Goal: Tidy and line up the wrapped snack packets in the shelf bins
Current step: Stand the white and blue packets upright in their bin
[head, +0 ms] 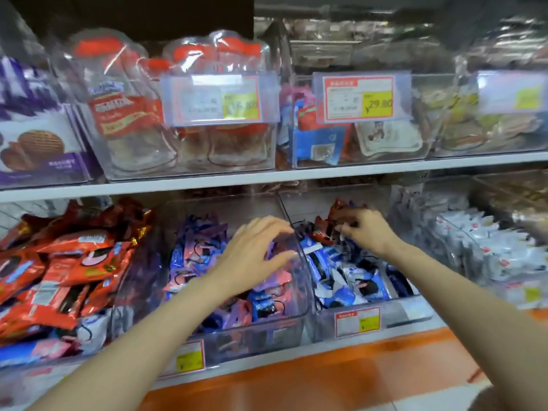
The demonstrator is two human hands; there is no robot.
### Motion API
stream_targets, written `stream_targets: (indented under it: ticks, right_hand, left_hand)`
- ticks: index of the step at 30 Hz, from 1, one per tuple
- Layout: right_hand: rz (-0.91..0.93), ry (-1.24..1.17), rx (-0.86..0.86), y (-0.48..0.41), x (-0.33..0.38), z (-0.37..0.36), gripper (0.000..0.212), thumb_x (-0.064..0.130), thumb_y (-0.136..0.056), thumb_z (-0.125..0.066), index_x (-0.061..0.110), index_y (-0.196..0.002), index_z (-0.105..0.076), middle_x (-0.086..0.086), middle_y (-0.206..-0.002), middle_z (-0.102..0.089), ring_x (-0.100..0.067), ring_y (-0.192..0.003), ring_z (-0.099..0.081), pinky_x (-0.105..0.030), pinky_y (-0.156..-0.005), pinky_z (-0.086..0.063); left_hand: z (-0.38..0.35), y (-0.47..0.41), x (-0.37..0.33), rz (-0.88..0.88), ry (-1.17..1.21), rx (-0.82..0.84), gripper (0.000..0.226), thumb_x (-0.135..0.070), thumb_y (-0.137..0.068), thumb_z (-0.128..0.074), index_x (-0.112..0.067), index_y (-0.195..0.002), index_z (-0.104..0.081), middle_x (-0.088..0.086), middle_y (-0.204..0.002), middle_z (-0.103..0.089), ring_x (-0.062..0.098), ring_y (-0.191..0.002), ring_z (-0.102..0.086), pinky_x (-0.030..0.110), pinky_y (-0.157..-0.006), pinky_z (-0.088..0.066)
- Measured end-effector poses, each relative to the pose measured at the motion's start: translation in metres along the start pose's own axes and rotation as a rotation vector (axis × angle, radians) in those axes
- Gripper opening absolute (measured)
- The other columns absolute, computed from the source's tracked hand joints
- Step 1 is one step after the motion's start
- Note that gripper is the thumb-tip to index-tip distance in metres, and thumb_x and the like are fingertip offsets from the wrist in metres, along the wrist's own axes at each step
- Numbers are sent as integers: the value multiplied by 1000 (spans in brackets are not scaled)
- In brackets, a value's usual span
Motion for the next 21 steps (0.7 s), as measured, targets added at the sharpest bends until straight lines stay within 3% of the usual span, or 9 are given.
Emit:
stream_targets:
  ticks: [4,6,12,18,21]
  right_hand:
    - [104,23,79,-17,8,-28,25,20,-87,-60,17,-111,-67,-8,-114,-67,-27,-105,-60,-35,-84,-49]
    - [125,63,142,-30,14,-47,32,25,-87,-59,18,-119,-62,-12,-119,-63,-28,-110,-56,-34,-86,-47]
    - [148,167,367,-46,29,-94,65,38,-85,-63,20,-142,-38,-12,-141,-45,-30,-127,-43,-37,-103,-38]
    - [131,333,291,-44,33,-96,59,37,-80,-66,19,-133,-48,-9,-135,-50,-30,-122,-44,-36,-101,-36]
    - [77,188,248,-37,29,-78,53,31,-80,-66,19,-130,-50,-12,-124,-56,-30,-116,-50,-33,-92,-42]
  left_hand:
    - [-15,-20,5,39,2,43,80,-80,-72,-26,-27,-126,-52,-9,-130,-52,12,-120,-44,30,-95,-35]
    - [-22,-23,10,57,-22,54,87,-85,-69,-21,-28,-126,-52,-9,-130,-52,12,-120,-44,32,-95,-35]
    - [-29,-29,16,120,-55,59,79,-74,-70,-23,-26,-124,-55,-7,-130,-54,17,-119,-47,32,-95,-37]
    - [-23,-22,17,134,13,53,73,-70,-71,-29,-24,-119,-59,-6,-124,-58,18,-115,-50,32,-93,-40]
    - [-16,-18,23,203,77,13,66,-67,-71,-34,-24,-113,-61,-8,-116,-61,15,-111,-53,28,-90,-40]
Point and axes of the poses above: each hand's wrist, its own y-axis away from the middle knuckle, its own z-axis out of the back of the hand, x = y × z, the point moved 5 cm from there along -y, towards the middle knuckle
